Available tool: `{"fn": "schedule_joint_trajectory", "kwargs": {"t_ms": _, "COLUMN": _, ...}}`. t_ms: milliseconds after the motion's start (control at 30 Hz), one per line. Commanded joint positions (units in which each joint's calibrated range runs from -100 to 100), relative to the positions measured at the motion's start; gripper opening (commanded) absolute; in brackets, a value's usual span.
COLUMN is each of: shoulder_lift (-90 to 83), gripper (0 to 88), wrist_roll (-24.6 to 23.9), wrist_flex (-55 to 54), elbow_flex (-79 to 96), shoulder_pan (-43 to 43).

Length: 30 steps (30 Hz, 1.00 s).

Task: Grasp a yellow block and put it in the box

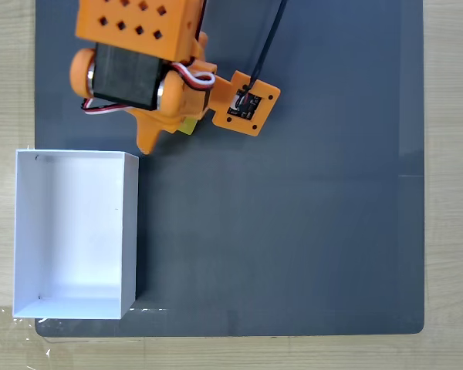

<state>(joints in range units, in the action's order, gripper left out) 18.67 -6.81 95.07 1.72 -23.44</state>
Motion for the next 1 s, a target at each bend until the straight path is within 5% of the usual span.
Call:
{"fn": "schedule_joint_trajectory", "kwargs": {"t_ms": 0, "shoulder_lift": -0.36, "gripper": 48.8, "wrist_roll": 0.05, "wrist_flex": 0.40, "elbow_flex": -1.13, "shoulder_pan": 0.20}}
{"fn": "schedule_joint_trajectory", "kwargs": {"t_ms": 267, "shoulder_lift": -0.45, "gripper": 25.0, "wrist_roll": 3.25, "wrist_flex": -0.22, "elbow_flex": -1.04, "shoulder_pan": 0.37}}
{"fn": "schedule_joint_trajectory", "kwargs": {"t_ms": 567, "shoulder_lift": -4.09, "gripper": 24.0, "wrist_roll": 3.56, "wrist_flex": -0.22, "elbow_flex": -1.31, "shoulder_pan": 1.21}}
{"fn": "schedule_joint_trajectory", "kwargs": {"t_ms": 967, "shoulder_lift": -24.18, "gripper": 24.0, "wrist_roll": 3.04, "wrist_flex": -2.31, "elbow_flex": -20.40, "shoulder_pan": 13.00}}
